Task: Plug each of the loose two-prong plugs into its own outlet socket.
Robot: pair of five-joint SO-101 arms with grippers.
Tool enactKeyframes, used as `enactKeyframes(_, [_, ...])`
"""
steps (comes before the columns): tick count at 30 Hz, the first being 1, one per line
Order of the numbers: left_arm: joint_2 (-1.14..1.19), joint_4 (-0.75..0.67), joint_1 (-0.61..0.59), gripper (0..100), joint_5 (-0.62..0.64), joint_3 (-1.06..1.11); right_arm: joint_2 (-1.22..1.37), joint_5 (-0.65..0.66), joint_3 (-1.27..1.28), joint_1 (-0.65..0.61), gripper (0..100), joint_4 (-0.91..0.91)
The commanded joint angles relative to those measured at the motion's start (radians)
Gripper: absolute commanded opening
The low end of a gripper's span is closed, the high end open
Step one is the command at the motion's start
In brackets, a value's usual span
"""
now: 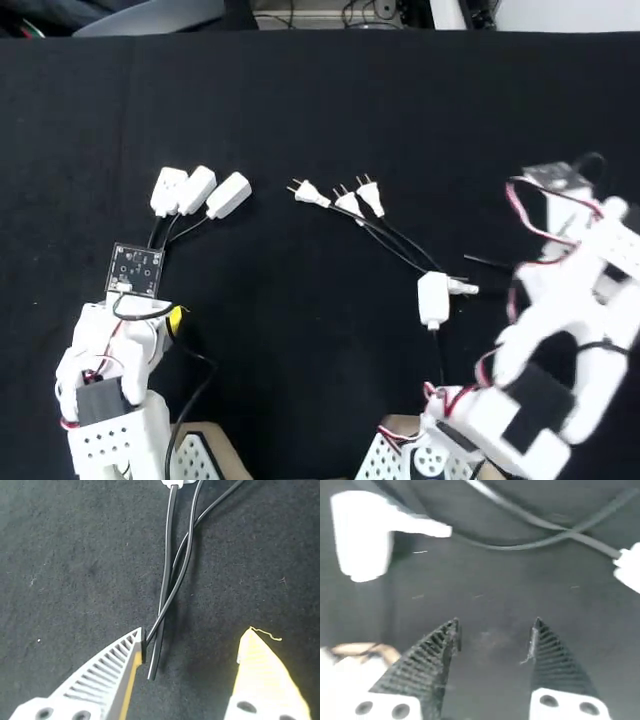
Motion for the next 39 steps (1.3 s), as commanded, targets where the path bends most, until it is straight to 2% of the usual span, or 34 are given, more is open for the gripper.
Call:
enactKeyframes(1, [-0.003,-0.017,-0.010,30,0.006,0.018,-0.140,-0.143,-0.059,-0.160,22.3,0.160])
enactKeyframes(7, [-0.003,-0.017,-0.012,30,0.006,0.018,-0.309,-0.410,0.165,-0.508,22.4,0.164])
enactKeyframes(9, [-0.003,-0.017,-0.012,30,0.006,0.018,-0.360,-0.514,0.268,-0.620,22.4,0.107])
enactKeyframes(12, [-0.003,-0.017,-0.012,30,0.006,0.018,-0.420,-0.631,0.407,-0.710,22.4,-0.029])
enactKeyframes(16, [-0.003,-0.015,-0.012,30,0.006,0.018,-0.441,-0.660,0.549,-0.715,22.4,-0.170])
enactKeyframes(18, [-0.003,-0.015,-0.012,30,0.006,0.018,-0.441,-0.657,0.587,-0.678,22.4,-0.222])
enactKeyframes(29, [-0.003,-0.015,-0.013,30,0.006,0.018,-0.440,-0.482,0.631,-0.505,21.9,-0.321])
enactKeyframes(33, [-0.003,-0.015,-0.013,30,0.005,0.018,-0.440,-0.489,0.734,-0.560,21.8,-0.466])
enactKeyframes(37, [-0.003,-0.017,-0.054,30,0.005,0.018,-0.440,-0.531,0.783,-0.598,21.1,-0.499])
enactKeyframes(39, [-0.003,-0.018,-0.068,30,0.006,0.018,-0.440,-0.542,0.785,-0.598,16.6,-0.499])
